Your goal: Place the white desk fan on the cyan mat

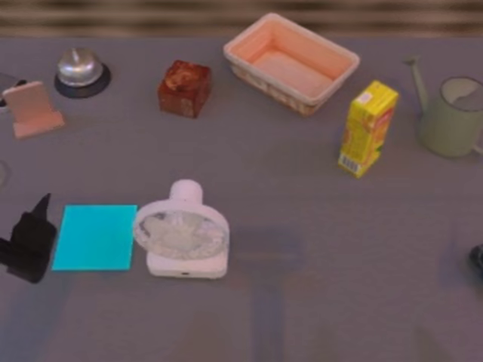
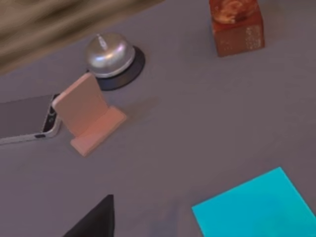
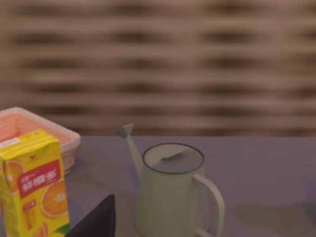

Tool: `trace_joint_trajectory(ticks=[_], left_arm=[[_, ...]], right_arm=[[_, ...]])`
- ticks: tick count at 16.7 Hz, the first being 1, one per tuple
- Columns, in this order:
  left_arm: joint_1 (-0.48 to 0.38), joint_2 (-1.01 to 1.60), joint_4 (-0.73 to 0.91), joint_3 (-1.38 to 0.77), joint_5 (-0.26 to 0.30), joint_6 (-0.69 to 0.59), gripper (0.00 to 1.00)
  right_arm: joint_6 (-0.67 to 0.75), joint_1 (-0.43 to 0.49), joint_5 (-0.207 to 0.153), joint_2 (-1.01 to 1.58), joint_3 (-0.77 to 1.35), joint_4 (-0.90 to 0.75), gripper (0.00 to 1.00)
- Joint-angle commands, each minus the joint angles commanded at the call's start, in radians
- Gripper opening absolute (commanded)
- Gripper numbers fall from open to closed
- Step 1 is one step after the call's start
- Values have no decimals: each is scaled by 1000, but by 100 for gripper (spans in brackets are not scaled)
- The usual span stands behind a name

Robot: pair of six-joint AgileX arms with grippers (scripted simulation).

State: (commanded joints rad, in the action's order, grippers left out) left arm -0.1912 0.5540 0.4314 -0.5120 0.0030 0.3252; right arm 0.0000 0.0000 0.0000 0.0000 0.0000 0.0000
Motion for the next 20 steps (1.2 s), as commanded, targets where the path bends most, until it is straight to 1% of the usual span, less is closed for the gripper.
trace_joint_trajectory(ticks=[7, 12, 16, 20], left_arm=[[-210, 711, 491, -581, -3, 365, 100], [-334, 1096, 772, -921, -3, 577, 100], [-392, 1270, 900, -1096, -2, 678, 100], [-405, 1313, 928, -1142, -1, 701, 100]], right_arm=[[0, 0, 0, 0, 0, 0, 100], [0, 0, 0, 0, 0, 0, 100], [0, 0, 0, 0, 0, 0, 100], [0, 0, 0, 0, 0, 0, 100]])
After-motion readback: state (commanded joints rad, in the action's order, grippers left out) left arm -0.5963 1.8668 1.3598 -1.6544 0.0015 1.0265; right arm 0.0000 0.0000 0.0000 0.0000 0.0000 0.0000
